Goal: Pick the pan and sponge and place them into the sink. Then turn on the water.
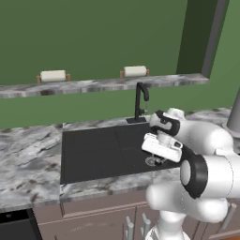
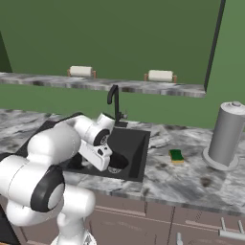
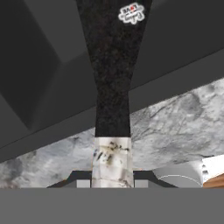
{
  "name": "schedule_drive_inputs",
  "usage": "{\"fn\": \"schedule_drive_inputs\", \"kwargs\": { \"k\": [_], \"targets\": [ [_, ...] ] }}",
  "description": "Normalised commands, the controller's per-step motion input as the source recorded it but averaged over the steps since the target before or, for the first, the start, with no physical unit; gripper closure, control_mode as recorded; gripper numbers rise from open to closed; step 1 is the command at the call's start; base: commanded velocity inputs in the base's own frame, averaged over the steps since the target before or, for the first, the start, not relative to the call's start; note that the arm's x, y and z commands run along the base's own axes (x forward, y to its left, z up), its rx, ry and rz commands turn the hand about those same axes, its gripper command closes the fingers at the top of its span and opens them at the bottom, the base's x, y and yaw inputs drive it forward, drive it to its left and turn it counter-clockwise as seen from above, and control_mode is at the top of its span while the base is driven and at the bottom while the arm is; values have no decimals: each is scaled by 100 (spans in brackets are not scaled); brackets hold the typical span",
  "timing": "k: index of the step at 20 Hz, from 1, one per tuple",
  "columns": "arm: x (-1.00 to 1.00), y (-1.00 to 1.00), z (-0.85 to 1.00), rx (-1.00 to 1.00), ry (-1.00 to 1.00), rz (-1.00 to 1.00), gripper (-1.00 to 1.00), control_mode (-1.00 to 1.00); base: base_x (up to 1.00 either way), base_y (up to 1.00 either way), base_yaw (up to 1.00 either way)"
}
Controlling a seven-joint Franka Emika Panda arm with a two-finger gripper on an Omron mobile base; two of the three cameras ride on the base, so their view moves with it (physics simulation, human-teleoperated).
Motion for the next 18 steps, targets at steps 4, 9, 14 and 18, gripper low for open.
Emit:
{"fn": "schedule_drive_inputs", "kwargs": {
  "k": [4, 9, 14, 18],
  "targets": [
    [15, 14, -32, 0, 0, 0, 100, -100, 0, 0, 0],
    [12, 13, -39, 0, 0, 0, 100, -100, 0, 0, 0],
    [13, 9, -36, 0, -5, 0, 100, -100, 0, 0, 0],
    [34, 2, -25, 0, -7, 0, 100, -100, 0, 0, 0]
  ]
}}
